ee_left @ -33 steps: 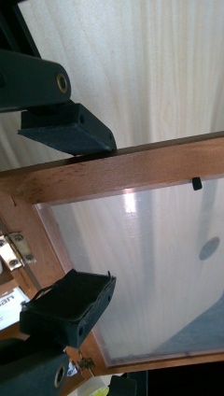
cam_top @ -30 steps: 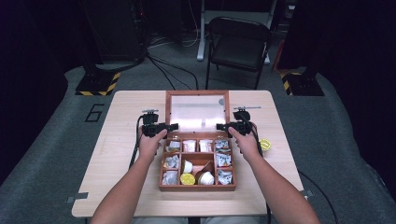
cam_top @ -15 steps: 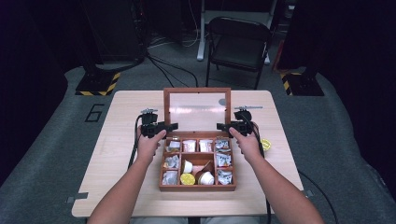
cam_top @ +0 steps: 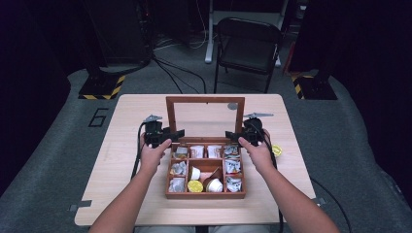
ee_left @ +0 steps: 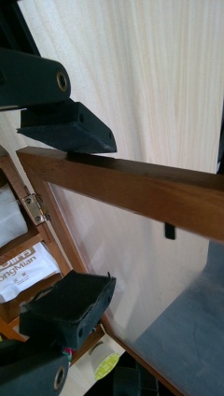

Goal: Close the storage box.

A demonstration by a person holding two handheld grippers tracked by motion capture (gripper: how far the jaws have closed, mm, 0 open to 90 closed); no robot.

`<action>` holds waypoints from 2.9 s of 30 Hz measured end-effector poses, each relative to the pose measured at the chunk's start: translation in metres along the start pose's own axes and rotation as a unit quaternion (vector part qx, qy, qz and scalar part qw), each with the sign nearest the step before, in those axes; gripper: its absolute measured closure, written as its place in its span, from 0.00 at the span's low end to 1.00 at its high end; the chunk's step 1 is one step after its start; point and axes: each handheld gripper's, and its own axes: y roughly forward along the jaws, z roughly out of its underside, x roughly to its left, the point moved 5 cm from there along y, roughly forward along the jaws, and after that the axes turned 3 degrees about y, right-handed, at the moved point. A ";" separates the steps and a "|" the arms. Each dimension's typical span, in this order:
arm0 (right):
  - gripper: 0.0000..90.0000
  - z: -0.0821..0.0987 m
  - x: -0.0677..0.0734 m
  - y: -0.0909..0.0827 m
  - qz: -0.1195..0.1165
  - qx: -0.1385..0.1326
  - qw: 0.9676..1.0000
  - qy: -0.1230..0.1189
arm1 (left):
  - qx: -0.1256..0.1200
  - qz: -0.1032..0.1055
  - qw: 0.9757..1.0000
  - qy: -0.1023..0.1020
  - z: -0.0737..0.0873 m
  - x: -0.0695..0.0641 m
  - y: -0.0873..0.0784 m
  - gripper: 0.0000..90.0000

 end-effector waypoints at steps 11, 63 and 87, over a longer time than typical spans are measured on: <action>0.32 0.000 0.009 -0.012 -0.015 -0.028 1.000 -0.004 | -0.027 0.012 0.999 0.032 -0.008 -0.014 -0.015 0.35; 0.36 -0.006 0.032 -0.073 -0.051 -0.056 0.997 -0.035 | -0.035 0.038 0.997 0.060 -0.021 -0.045 -0.066 0.33; 0.38 0.026 0.041 -0.102 -0.064 -0.051 0.995 -0.060 | -0.030 0.031 0.990 0.133 0.009 -0.067 -0.097 0.33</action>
